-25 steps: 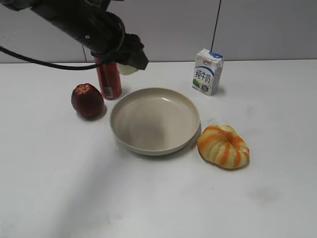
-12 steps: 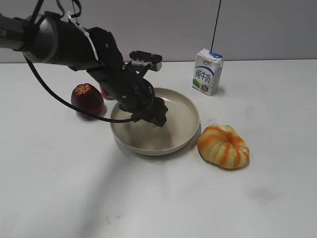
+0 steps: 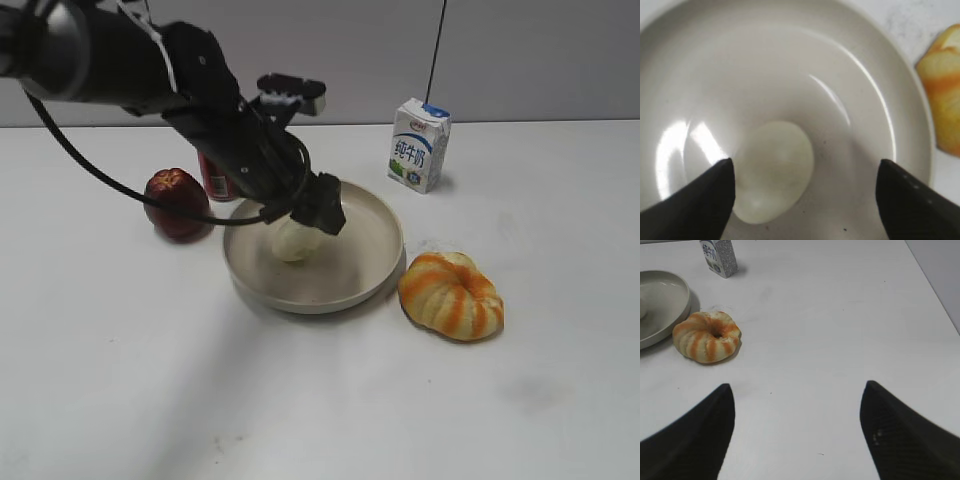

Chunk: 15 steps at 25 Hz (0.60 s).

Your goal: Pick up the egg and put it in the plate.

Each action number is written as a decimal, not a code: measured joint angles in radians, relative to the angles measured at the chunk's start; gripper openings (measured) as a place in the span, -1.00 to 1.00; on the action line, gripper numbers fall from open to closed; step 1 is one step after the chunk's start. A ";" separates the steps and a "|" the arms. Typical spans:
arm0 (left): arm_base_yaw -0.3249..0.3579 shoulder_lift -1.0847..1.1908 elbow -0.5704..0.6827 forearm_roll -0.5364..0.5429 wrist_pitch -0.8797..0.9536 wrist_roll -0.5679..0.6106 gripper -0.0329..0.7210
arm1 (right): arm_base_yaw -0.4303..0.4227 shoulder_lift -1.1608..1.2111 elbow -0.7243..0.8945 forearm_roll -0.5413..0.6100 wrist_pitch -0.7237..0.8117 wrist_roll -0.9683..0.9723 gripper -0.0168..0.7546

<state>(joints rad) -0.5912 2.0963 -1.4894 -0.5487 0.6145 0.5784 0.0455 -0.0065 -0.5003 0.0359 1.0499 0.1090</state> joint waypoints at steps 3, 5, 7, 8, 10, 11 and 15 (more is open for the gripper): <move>0.002 -0.086 0.000 0.011 0.013 -0.001 0.89 | 0.000 0.000 0.000 0.000 0.000 0.000 0.57; 0.003 -0.155 0.000 0.036 0.032 -0.008 0.89 | 0.000 0.000 0.000 0.000 0.000 0.000 0.57; 0.003 -0.222 -0.001 0.086 0.064 -0.039 0.89 | 0.000 0.000 0.000 0.000 0.000 0.000 0.57; 0.003 -0.257 -0.001 0.122 0.089 -0.063 0.89 | 0.000 0.000 0.000 0.000 0.000 0.000 0.57; 0.003 -0.319 -0.002 0.212 0.155 -0.124 0.89 | 0.000 0.000 0.000 0.000 0.000 0.000 0.57; 0.003 -0.348 -0.002 0.269 0.202 -0.162 0.89 | 0.000 0.000 0.000 0.000 0.000 0.000 0.57; 0.003 -0.419 -0.002 0.489 0.441 -0.309 0.88 | 0.000 0.000 0.000 0.000 0.000 0.000 0.57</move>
<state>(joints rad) -0.5886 1.6769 -1.4913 -0.0597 1.0551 0.2695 0.0455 -0.0065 -0.5003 0.0359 1.0499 0.1090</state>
